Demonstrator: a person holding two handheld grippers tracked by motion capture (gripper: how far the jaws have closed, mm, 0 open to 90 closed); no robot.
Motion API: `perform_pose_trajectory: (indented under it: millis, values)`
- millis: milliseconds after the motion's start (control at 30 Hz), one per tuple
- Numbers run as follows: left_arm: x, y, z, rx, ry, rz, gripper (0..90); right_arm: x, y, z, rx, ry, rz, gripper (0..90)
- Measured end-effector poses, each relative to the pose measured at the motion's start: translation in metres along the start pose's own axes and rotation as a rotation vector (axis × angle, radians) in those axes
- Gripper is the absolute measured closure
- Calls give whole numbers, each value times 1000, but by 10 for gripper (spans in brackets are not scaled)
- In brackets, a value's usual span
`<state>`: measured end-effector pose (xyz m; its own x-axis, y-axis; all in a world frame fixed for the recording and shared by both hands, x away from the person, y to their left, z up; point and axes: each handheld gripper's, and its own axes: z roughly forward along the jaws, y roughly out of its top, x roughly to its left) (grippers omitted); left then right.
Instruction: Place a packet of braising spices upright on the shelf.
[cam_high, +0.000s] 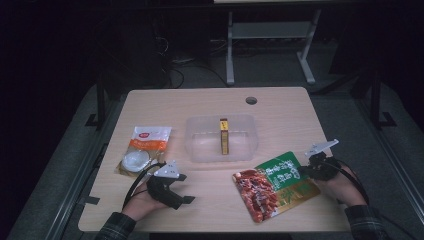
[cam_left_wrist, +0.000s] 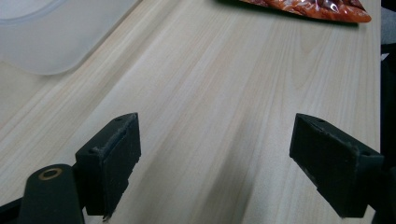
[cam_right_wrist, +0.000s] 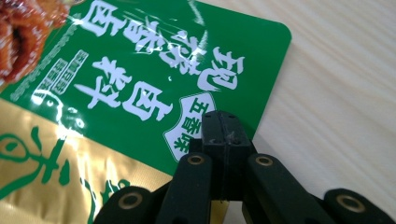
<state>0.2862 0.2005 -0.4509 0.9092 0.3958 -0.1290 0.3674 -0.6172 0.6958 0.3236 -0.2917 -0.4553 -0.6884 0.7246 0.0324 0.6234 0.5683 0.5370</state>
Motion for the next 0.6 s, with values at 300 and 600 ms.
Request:
perform_pose_trajectory:
  millis: [300, 600]
  values:
    - [-1, 1, 1, -7, 1, 4, 161, 31, 9, -1, 0, 56, -76, 900]
    - [-2, 1, 1, 0, -3, 15, 161, 67, 3, -2, -31, 230, -192, 900]
